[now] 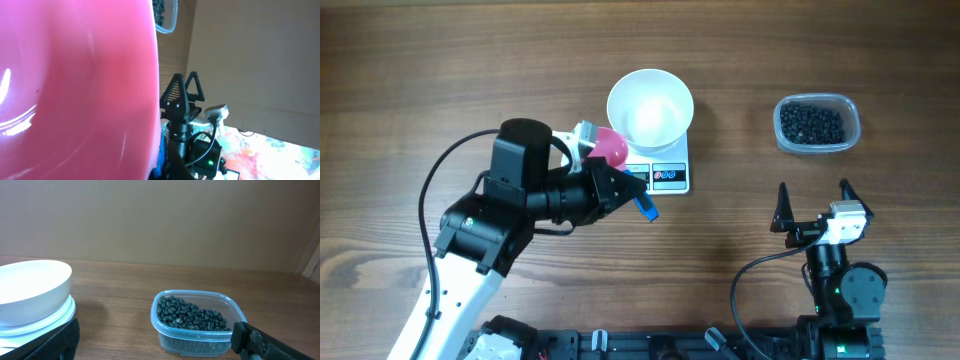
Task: Scoop item into bowl and weigh 150g on scale
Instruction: 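Raise the scoop over the white bowl with the left gripper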
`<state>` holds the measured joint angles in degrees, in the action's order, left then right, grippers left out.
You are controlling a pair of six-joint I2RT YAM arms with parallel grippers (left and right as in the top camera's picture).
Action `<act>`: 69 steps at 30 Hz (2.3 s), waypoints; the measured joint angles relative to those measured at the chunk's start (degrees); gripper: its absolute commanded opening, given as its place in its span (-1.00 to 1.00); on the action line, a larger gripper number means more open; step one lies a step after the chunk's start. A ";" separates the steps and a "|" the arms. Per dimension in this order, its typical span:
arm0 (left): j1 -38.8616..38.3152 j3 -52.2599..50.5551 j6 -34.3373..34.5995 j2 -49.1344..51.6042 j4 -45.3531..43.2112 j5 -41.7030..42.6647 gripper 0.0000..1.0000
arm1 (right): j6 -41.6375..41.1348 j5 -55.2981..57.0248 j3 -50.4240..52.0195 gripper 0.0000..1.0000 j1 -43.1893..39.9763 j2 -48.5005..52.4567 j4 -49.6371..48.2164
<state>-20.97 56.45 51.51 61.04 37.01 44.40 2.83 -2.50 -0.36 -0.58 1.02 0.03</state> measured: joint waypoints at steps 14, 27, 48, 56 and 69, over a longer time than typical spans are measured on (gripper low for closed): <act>-2.99 0.00 5.03 0.15 -3.89 -0.46 -0.92 | 0.00 0.00 0.00 1.00 0.00 0.00 0.00; -7.54 0.00 9.49 0.20 -8.13 -1.53 -0.92 | 0.00 0.00 0.00 0.99 0.00 0.00 0.00; -7.54 0.00 10.36 0.24 -9.05 -2.19 -0.92 | 0.00 0.00 0.00 1.00 0.00 0.00 0.00; -7.54 0.00 10.36 0.24 -9.05 -2.60 -0.92 | 0.00 0.00 0.00 0.99 0.00 0.00 0.00; -7.54 0.00 10.36 0.24 -9.05 -3.04 -0.92 | 0.00 0.00 0.00 1.00 0.00 0.00 0.00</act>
<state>-28.51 56.45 61.87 61.28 27.97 41.36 2.83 -2.50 -0.36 -0.58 1.02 0.03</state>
